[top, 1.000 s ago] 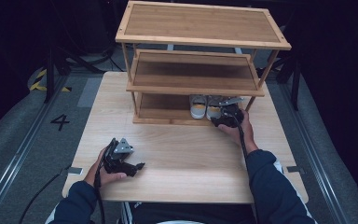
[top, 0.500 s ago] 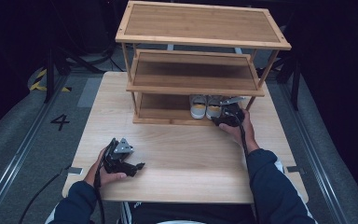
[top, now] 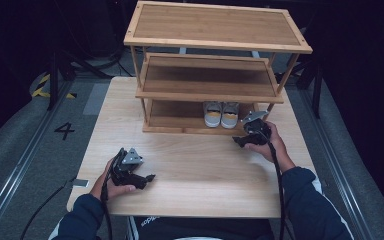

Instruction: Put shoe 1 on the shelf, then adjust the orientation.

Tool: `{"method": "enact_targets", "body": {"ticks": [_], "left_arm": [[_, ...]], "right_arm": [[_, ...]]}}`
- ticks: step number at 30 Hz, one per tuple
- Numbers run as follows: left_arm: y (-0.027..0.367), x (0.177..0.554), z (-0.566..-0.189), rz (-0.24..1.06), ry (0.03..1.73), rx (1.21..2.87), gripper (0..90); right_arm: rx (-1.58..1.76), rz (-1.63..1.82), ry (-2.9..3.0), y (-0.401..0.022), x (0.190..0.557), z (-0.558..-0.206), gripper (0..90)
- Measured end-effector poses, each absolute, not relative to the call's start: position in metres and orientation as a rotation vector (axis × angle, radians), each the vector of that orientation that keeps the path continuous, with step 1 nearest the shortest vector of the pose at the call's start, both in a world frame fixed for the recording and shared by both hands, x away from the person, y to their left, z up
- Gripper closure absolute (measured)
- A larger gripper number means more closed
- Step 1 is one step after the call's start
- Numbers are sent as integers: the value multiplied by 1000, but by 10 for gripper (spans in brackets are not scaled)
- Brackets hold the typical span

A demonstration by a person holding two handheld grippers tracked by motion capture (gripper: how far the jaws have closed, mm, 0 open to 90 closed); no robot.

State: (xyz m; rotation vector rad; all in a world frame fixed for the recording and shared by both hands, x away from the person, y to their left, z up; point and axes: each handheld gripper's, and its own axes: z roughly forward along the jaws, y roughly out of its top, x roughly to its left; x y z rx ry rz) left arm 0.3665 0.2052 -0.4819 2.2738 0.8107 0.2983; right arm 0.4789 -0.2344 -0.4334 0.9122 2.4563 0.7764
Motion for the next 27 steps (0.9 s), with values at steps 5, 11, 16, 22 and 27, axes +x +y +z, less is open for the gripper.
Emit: {"method": "enact_targets", "body": {"ticks": [5,11,16,22,27], "left_arm": [[205,366,-482,299,811,2274,152],[205,366,-482,299,811,2274,152],[205,366,-482,297,814,2272,153],[205,367,-482,299,808,2275,152],[205,366,-482,301,811,2274,152]], "right_arm": [[837,758,2501,-241,460,-433,306],[789,759,2530,-255,441,-432,301],[795,784,2530,-269,423,-430,300],[795,774,2515,-290,402,-432,299],[807,792,2502,-311,385,-436,295]]}}
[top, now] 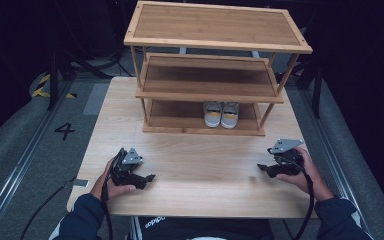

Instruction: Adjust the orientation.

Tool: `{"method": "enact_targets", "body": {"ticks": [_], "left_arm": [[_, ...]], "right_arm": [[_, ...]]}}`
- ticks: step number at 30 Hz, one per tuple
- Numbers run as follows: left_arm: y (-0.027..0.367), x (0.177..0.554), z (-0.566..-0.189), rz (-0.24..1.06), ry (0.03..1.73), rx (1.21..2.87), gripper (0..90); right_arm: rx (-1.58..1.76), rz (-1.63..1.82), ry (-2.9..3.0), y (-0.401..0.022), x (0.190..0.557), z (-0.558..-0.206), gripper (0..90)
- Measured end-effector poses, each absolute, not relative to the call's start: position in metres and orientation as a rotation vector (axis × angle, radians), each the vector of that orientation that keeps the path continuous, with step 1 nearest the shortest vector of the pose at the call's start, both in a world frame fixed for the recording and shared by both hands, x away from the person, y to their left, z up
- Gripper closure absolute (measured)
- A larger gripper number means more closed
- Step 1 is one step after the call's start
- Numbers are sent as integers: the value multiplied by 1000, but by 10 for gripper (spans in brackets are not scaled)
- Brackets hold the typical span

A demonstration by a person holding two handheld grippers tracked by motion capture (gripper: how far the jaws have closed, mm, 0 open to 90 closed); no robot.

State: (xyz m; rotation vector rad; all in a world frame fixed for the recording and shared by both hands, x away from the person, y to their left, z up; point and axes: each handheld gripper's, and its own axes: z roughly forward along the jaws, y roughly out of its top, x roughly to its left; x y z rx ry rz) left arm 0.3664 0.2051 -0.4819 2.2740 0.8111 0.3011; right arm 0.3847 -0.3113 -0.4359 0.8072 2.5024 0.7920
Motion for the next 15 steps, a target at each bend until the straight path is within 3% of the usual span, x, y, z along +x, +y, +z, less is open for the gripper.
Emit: {"method": "enact_targets", "body": {"ticks": [15], "left_arm": [[205,367,-481,293,807,2280,152]], "right_arm": [[995,839,2440,-371,352,-459,293]]}}
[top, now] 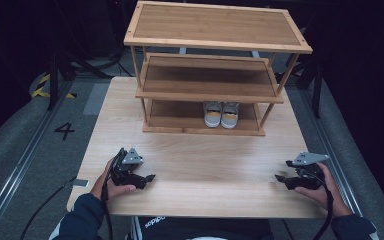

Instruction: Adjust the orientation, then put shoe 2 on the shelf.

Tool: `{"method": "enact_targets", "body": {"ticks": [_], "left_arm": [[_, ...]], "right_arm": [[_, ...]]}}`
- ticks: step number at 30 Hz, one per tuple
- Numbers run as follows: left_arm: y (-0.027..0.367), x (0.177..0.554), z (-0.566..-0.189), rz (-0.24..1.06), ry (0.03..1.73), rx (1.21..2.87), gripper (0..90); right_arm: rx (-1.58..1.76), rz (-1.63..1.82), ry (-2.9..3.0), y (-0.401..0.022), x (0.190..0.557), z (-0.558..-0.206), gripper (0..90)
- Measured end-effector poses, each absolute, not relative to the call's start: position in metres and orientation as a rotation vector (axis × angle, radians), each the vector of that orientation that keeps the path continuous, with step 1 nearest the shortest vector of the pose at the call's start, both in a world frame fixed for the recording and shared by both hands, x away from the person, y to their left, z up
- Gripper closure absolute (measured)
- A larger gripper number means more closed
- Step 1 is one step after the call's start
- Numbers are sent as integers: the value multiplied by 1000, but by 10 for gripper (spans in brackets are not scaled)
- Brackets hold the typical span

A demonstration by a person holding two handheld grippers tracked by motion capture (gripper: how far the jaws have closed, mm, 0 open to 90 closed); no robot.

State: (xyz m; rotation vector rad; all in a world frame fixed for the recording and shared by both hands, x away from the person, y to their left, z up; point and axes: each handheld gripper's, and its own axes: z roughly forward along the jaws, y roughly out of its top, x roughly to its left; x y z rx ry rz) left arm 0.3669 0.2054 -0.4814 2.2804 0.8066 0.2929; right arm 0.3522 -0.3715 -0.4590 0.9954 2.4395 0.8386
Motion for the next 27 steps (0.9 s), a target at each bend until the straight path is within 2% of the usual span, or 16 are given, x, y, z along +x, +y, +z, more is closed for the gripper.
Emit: {"method": "enact_targets", "body": {"ticks": [17,27], "left_arm": [[205,369,-482,286,799,2281,150],[206,369,-482,293,799,2281,153]], "right_arm": [[1182,993,2323,-412,329,-484,228],[1198,1023,2272,-415,325,-488,216]]}}
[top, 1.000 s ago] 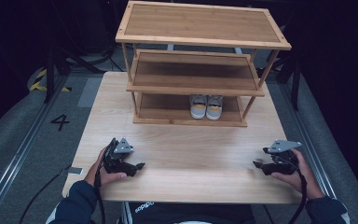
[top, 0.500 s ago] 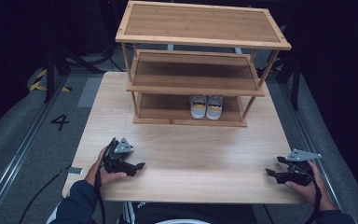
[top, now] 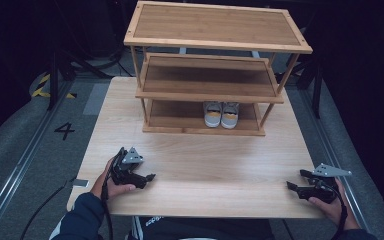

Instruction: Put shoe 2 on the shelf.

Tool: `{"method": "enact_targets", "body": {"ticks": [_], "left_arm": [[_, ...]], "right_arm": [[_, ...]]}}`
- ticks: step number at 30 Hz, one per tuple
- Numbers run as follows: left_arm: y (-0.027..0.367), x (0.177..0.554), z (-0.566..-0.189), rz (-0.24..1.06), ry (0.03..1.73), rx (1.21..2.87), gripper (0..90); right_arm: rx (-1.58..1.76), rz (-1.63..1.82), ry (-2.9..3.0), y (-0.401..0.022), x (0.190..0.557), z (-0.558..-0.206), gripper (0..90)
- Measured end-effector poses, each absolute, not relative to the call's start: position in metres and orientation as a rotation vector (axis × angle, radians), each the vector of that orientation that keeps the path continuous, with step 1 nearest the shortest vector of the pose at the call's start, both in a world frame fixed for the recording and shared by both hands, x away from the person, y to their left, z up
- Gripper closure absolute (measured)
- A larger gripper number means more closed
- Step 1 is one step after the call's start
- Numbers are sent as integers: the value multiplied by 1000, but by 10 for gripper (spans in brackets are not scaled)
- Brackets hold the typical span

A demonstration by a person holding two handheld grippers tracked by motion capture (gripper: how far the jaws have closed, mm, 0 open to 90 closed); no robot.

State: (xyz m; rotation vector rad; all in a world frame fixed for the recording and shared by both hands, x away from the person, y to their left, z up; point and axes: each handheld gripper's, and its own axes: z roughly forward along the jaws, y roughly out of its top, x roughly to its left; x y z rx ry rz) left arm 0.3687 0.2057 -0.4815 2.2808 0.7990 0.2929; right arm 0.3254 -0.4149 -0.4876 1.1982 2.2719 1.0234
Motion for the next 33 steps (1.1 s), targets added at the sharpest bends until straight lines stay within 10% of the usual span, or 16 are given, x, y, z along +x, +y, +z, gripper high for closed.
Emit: {"method": "enact_targets", "body": {"ticks": [33], "left_arm": [[207,367,-482,288,807,2277,152]], "right_arm": [[1242,1005,2238,-411,329,-488,205]]}}
